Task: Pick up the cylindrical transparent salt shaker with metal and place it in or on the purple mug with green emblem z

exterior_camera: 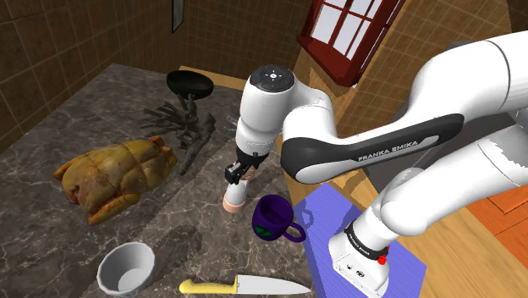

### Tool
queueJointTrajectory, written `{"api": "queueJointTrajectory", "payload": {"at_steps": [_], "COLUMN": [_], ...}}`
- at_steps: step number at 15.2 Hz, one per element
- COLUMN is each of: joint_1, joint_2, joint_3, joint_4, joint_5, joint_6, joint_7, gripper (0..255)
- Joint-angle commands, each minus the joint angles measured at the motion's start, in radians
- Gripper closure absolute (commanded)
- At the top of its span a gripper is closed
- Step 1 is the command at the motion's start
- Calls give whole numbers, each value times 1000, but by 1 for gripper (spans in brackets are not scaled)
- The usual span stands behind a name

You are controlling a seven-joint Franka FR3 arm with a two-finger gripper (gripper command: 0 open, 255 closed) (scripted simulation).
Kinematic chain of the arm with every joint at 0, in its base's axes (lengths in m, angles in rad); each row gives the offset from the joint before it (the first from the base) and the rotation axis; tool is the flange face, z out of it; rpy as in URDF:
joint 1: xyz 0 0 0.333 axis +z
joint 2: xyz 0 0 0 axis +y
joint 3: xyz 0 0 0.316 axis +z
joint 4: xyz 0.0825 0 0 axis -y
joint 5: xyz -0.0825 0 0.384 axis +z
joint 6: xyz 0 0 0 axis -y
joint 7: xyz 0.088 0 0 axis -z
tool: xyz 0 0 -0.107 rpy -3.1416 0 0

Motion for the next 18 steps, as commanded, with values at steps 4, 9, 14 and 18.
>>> {"api": "queueJointTrajectory", "payload": {"at_steps": [4, 9, 14, 18], "joint_1": [0, 8, 19, 24], "joint_2": [0, -25, -61, -84], "joint_3": [0, -13, -34, -48], "joint_4": [0, 21, 61, 97], "joint_5": [0, 19, 42, 54], "joint_6": [0, -40, -106, -159], "joint_7": [0, -24, -58, -81], "gripper": [255, 255, 255, 255]}}
